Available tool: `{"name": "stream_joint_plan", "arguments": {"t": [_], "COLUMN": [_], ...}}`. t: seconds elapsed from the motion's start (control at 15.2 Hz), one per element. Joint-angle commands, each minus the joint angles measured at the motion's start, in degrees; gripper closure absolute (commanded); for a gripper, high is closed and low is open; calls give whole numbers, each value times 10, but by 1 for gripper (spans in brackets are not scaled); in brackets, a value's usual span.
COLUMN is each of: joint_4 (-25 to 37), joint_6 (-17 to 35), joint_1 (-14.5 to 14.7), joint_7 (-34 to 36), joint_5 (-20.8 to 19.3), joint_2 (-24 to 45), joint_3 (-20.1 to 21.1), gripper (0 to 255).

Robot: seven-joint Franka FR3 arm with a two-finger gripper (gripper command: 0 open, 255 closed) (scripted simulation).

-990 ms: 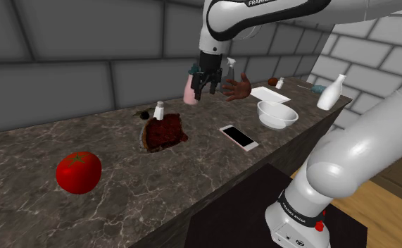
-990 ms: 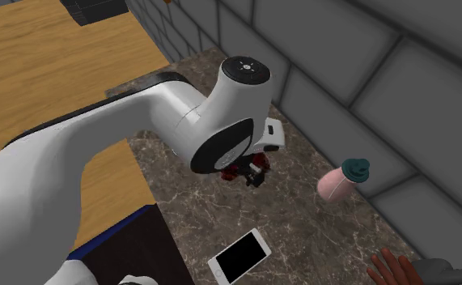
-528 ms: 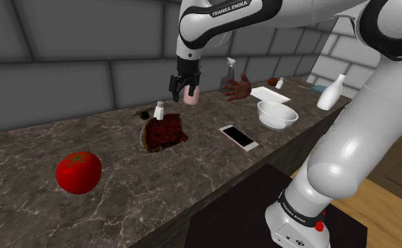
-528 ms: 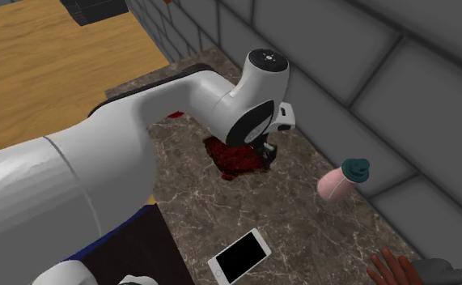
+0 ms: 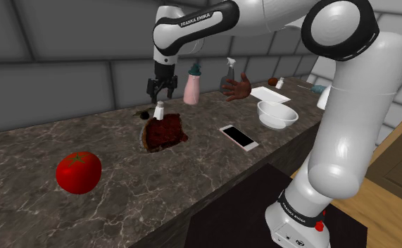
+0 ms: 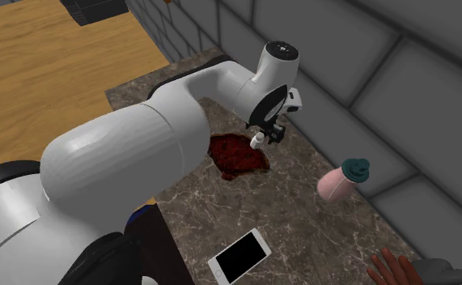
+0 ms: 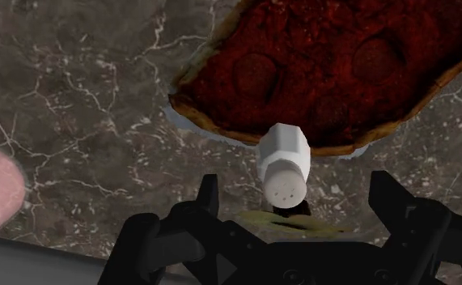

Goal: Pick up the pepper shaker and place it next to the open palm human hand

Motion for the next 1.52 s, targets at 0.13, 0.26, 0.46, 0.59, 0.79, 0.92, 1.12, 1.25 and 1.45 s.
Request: {"name": "stream_joint_plan", "arguments": {"t": [0.13, 0.26, 0.46, 0.59, 0.79, 0.92, 1.12, 1.25, 1.45], "joint_4": [12, 5, -4, -4, -4, -4, -4, -4, -4], "joint_6": [20, 34, 51, 51, 51, 51, 51, 51, 51], "joint_1": [2, 2, 3, 3, 3, 3, 3, 3, 3], "joint_7": [-2, -1, -1, -1, -1, -1, -1, -1, -1], "joint_5": [-1, -2, -3, -3, -3, -3, -3, -3, -3], "joint_2": [31, 37, 45, 45, 45, 45, 45, 45, 45], "joint_3": [1, 1, 0, 0, 0, 0, 0, 0, 0], "gripper": [0, 0, 0, 0, 0, 0, 255, 255, 255]}}
